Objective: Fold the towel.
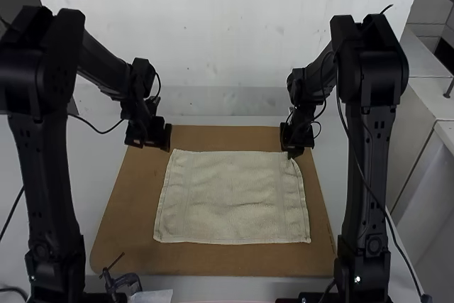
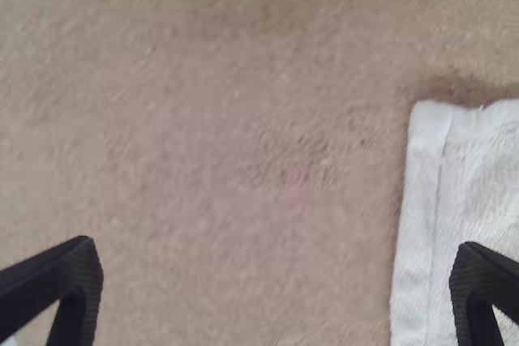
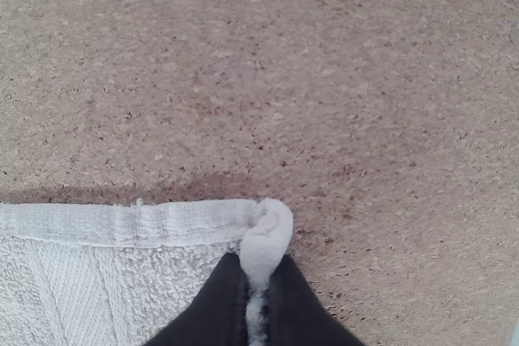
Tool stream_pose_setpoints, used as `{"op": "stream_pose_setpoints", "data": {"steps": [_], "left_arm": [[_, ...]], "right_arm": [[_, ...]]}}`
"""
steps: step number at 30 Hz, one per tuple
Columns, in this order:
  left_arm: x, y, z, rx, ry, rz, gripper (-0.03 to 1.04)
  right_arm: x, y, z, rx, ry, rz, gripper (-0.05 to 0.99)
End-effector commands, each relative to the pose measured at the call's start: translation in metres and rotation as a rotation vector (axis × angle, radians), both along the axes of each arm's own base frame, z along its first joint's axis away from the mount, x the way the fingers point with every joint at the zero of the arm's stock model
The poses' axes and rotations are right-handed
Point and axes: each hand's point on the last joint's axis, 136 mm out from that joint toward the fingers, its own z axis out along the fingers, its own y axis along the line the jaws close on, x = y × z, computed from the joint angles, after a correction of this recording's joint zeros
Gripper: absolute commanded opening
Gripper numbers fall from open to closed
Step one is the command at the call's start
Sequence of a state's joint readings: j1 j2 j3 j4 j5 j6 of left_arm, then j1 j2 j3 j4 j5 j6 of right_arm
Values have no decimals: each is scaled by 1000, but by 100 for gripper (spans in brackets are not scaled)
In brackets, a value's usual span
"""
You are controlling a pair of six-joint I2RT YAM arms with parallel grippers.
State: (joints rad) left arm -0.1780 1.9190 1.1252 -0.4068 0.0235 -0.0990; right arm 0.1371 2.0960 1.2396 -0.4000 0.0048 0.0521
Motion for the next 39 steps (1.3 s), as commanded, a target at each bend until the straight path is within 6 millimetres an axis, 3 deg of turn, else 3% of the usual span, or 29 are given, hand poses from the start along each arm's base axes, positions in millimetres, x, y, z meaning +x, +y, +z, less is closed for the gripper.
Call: {"op": "stream_pose_setpoints", "data": {"steps": [1,4,12,16,22,23,26,28,33,36,39], "left_arm": [[28,-24,8,-37,-41,-10,96],[35,-31,5,-47,-36,3,96],[27,-46,-12,-46,25,27,95],[24,-54,-31,-38,67,28,90],[19,-54,-77,38,167,58,83],[21,-56,-77,41,162,60,75],[25,-51,-75,83,141,72,27],[23,-52,-70,83,134,65,4],[-3,-55,-72,80,242,36,1],[-5,-56,-64,76,230,41,1],[5,-52,-46,69,178,58,1]], "right_arm": [[-17,-3,-33,-14,82,-9,1],[-17,-6,-35,-27,84,-11,1],[-20,-7,-38,-44,93,-6,2],[-24,-5,-42,-57,102,6,1],[-25,-7,-44,-66,97,7,1],[-26,-6,-44,-67,100,9,2],[-27,-7,-43,-74,95,10,1],[-26,-7,-39,-74,84,10,1],[-22,-9,-30,-70,63,9,1],[-19,-7,-27,-69,44,11,1],[-8,-9,-19,-86,-6,4,1]]}}
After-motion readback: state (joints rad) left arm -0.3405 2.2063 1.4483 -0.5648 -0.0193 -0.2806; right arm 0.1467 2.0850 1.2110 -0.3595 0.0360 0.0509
